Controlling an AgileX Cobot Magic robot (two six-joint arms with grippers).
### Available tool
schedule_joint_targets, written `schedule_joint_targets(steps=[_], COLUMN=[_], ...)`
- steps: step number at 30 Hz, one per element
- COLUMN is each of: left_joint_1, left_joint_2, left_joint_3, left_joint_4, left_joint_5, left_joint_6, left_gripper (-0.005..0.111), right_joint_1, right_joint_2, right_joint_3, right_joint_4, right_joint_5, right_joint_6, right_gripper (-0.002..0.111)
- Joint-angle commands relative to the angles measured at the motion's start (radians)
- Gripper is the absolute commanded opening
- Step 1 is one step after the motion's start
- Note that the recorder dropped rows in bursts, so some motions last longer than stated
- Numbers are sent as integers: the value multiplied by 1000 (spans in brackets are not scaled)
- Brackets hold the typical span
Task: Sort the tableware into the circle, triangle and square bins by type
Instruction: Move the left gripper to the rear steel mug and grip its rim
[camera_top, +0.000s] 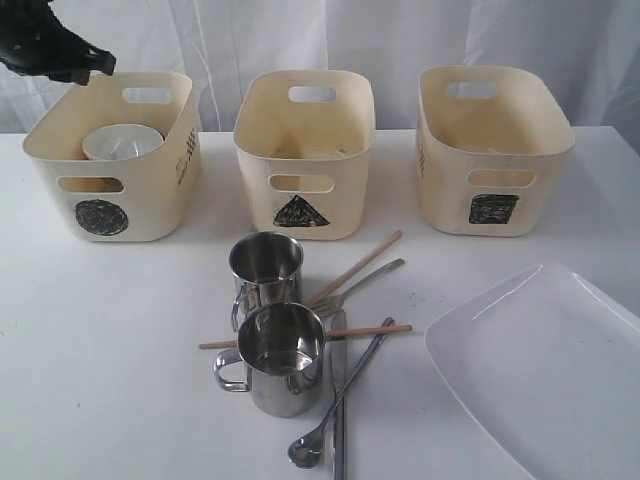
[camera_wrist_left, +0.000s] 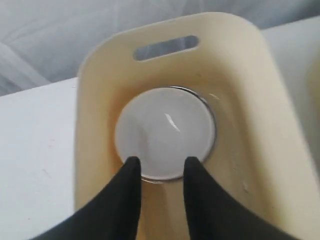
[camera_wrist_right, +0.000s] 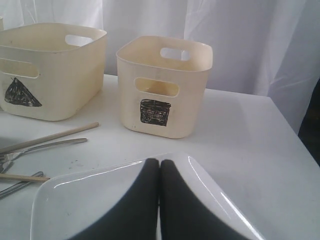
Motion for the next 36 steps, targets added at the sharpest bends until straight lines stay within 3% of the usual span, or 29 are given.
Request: schedule_joint_targets(steps=[1, 9, 21, 28, 36], left_joint_1=[-34, -96, -112, -125, -194], left_joint_2=[-78, -105, -49, 2, 49], left_joint_3=[-4, -4, 41, 70, 70], left_joint_4=[-264, -333, -372, -478, -469], left_joint_5=[222, 520, 565, 540, 501], left_joint_6=[261, 299, 310, 355, 348], left_gripper=[26, 26, 26, 57, 58], right_joint_1=[0, 0, 0, 0, 0], right_joint_2=[2, 2, 2, 2, 2], right_joint_3=[2, 2, 2, 2, 2], right_joint_4=[2, 2, 2, 2, 2], right_joint_5=[-6, -6, -6, -6, -6], right_joint_6=[0, 0, 0, 0, 0], right_gripper=[0, 0, 0, 0, 0])
